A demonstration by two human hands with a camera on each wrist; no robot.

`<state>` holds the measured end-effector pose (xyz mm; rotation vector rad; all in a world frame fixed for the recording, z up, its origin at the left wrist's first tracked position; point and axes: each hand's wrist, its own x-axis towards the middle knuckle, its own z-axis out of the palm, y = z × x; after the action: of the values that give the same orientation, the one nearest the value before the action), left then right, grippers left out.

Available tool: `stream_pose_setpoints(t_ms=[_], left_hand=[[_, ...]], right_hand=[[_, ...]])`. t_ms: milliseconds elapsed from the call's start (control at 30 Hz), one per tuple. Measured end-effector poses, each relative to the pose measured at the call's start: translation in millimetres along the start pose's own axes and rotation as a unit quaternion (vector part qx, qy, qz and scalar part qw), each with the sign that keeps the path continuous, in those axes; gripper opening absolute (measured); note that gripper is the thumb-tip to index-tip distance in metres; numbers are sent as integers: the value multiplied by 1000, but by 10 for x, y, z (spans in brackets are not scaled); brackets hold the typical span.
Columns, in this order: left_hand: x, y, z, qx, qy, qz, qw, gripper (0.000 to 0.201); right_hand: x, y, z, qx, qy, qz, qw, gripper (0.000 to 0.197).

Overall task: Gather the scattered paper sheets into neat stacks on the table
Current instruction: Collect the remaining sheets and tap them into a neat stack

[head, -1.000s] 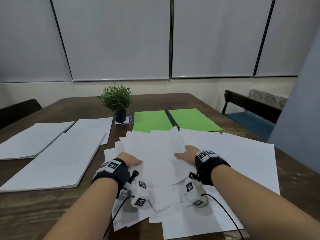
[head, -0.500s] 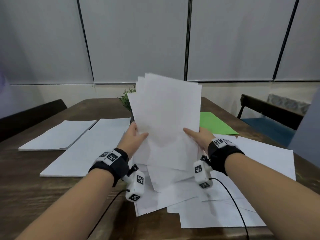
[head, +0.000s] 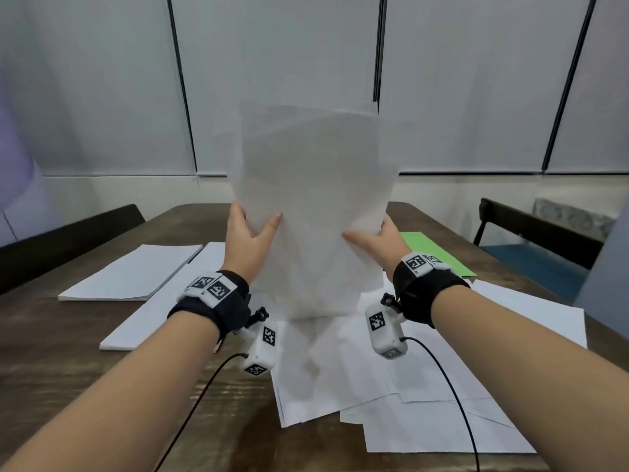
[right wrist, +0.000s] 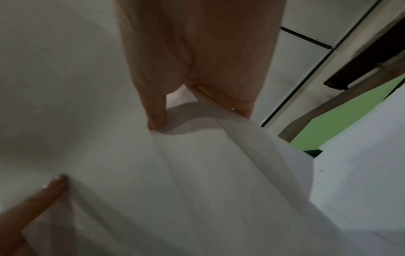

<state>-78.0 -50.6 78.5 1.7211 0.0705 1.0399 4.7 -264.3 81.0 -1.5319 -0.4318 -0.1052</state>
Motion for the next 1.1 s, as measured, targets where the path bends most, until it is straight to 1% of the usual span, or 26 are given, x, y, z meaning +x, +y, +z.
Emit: stream_pose_setpoints(t_ms=[100,167,200,233,267,333,400,467,500,567,600,633,700,800,867,900,933,1000,1067,1100], left_hand=[[-9,-17,3,-7,-13,7,1000,37],[-14,16,25,8,-12,26,1000,28],[-2,28,34,13,-7,36,999,27],[22,41,44,15,-3,41,999,31],[49,62,57,17,1,48,999,40],[114,91,87,28,-6,58,998,57],[133,139,118,22,-22,73,997,67],[117,130,137,22,-20,82,996,76],[107,90,137,19,-12,73,997,82],[81,-9,116,2,3,32,999,94],[70,-61,102,-13,3,10,1000,96],[60,-105,91,-24,-2,-4,1000,93],[20,-104,103,-24,-12,-10,1000,77],[9,42,159,-17,5,23,1000,52],[57,111,172,-17,34,37,999,46],[82,109,167,-22,46,31,998,46],[93,71,156,-34,50,11,998,48],[48,-100,139,-54,32,-59,996,51],[-101,-320,142,-54,-1,-127,990,48],[-189,-416,155,-47,-19,-148,988,44]], right_hand=[[-7,23,47,-17,5,8,1000,48],[-2,2,62,-30,10,5,999,42],[3,-23,64,-35,10,-1,999,39],[3,-65,68,-43,10,-13,999,35],[7,-115,73,-51,10,-27,998,32],[27,-212,101,-53,3,-47,998,33],[43,-271,148,-27,-27,-50,998,42],[53,-256,180,-1,-45,-37,998,53],[59,-223,185,10,-43,-26,999,56],[53,-127,169,22,-27,-5,999,57],[58,-63,157,24,-18,5,1000,58],[58,-4,145,24,-13,15,1000,58],[44,51,145,25,-4,22,999,55],[64,-12,169,47,25,0,999,42],[93,-88,185,52,43,-19,997,36],[112,-98,187,52,49,-24,997,34],[125,-74,185,45,52,-24,997,34],[110,66,188,19,45,1,999,37],[57,316,201,-8,33,35,999,38],[19,447,212,-22,27,51,998,36]])
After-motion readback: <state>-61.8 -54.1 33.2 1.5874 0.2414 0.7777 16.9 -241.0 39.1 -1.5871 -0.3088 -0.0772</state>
